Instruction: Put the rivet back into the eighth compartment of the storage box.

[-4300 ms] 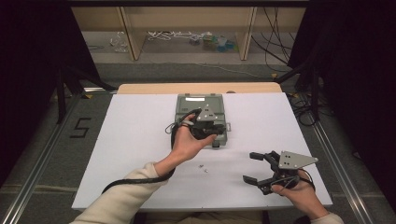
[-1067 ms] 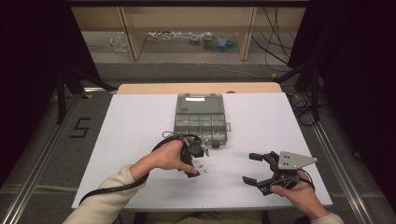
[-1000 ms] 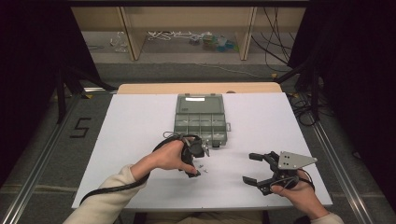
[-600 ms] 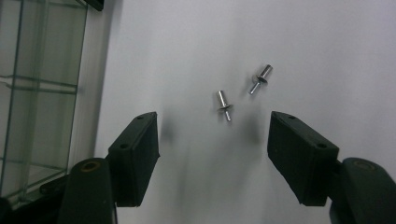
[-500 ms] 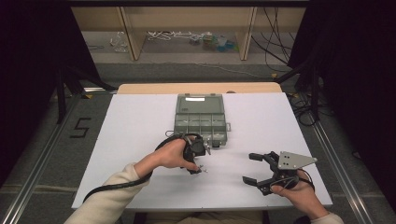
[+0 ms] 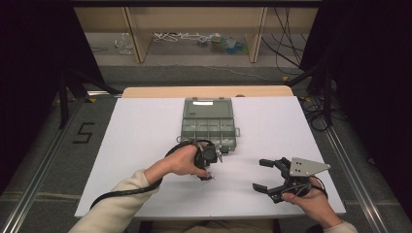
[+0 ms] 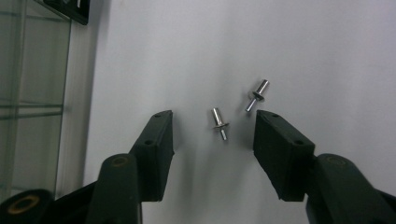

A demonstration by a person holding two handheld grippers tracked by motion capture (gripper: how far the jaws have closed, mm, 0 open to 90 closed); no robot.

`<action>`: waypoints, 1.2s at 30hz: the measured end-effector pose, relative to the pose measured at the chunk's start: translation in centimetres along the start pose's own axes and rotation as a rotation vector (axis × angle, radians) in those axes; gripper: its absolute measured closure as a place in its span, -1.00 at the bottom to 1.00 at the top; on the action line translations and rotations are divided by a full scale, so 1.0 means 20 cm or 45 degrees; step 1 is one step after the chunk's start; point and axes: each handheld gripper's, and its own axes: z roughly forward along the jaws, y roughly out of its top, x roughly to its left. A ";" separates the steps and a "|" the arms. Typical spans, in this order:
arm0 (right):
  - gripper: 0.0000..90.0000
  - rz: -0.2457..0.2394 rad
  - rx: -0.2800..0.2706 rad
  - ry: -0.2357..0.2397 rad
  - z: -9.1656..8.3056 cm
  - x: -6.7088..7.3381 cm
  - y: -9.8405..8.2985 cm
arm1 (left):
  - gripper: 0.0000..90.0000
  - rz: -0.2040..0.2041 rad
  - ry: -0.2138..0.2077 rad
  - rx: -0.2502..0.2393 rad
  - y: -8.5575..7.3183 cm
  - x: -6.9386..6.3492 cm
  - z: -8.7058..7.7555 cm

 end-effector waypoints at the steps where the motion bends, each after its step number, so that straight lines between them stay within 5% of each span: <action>1: -0.62 0.001 0.000 0.000 0.00 0.00 0.00 | 0.08 -0.001 -0.005 0.001 0.00 0.00 0.00; 10: -0.62 -0.001 0.000 0.000 0.00 0.00 0.00 | 0.21 -0.005 -0.034 0.018 0.01 0.01 0.00; 24: -0.62 -0.001 0.000 -0.002 0.00 0.00 0.00 | 0.81 0.001 -0.070 0.045 0.02 0.00 0.00; 36: -0.62 -0.003 -0.001 -0.004 0.00 0.00 0.00 | 0.82 -0.009 -0.072 0.048 0.02 0.00 0.00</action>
